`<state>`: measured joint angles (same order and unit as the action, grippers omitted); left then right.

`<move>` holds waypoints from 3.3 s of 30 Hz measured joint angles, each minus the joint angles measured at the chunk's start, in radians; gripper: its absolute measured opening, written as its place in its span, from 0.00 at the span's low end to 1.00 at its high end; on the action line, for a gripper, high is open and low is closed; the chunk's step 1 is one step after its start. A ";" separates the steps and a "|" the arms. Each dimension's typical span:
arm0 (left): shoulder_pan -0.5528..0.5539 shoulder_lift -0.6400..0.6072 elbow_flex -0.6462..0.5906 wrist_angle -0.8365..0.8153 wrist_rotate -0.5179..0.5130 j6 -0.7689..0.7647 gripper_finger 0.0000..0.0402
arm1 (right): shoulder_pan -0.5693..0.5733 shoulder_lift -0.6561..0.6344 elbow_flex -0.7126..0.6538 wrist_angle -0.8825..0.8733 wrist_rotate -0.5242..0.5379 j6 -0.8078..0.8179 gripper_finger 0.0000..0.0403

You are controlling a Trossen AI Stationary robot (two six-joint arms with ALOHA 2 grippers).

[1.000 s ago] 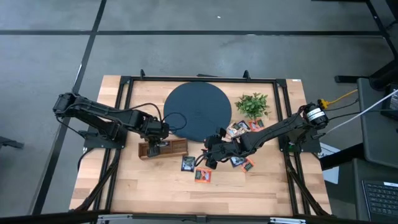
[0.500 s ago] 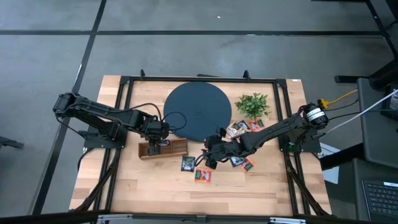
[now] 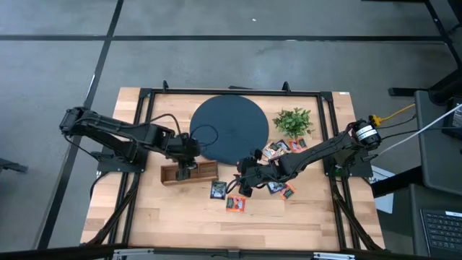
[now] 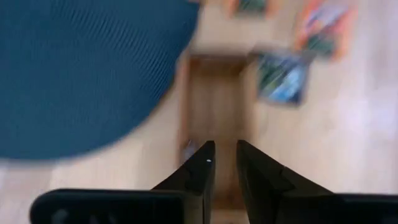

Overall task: Pick & Place Tea
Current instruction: Put the blue tea bag into the middle section of the wooden organizer

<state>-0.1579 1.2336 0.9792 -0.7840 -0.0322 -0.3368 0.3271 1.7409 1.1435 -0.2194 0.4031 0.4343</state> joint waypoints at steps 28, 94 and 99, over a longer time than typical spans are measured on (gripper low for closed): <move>-0.355 0.340 -0.012 0.243 -0.096 -0.015 0.09 | 0.005 0.087 0.000 0.089 -0.248 -0.045 0.02; -0.347 0.630 -0.012 0.556 -0.275 0.269 0.01 | -0.059 0.249 -0.001 0.244 -0.311 0.428 0.54; -0.334 0.631 -0.013 0.609 -0.291 0.262 0.01 | -0.060 0.249 -0.001 0.244 -0.311 0.429 0.55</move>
<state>-0.4924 1.8650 0.9661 -0.1748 -0.3227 -0.0747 0.2676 1.9903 1.1427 0.0242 0.0925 0.8631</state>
